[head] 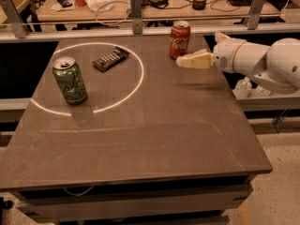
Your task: Move coke can near green can
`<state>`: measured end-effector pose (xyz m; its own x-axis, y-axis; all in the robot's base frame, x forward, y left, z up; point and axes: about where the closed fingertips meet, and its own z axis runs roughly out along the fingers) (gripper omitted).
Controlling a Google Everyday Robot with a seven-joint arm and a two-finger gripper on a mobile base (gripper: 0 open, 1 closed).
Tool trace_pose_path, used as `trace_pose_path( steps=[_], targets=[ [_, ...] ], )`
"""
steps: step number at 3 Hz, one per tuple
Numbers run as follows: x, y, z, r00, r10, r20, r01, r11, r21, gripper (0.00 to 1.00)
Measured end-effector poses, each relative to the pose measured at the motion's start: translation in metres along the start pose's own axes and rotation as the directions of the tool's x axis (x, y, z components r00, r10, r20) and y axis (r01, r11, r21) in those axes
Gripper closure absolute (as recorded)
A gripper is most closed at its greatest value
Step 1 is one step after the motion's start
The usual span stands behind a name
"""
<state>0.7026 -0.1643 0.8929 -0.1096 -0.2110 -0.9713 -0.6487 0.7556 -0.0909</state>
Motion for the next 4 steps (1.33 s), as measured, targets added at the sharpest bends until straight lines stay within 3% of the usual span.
trace_pose_path(
  steps=[1, 4],
  targets=[
    [0.000, -0.004, 0.021, 1.000, 0.019, 0.022, -0.019, 0.9995, 0.027, 0.00],
    [0.006, -0.009, 0.082, 0.998, 0.062, 0.003, -0.062, 0.9975, -0.035, 0.00]
  ],
)
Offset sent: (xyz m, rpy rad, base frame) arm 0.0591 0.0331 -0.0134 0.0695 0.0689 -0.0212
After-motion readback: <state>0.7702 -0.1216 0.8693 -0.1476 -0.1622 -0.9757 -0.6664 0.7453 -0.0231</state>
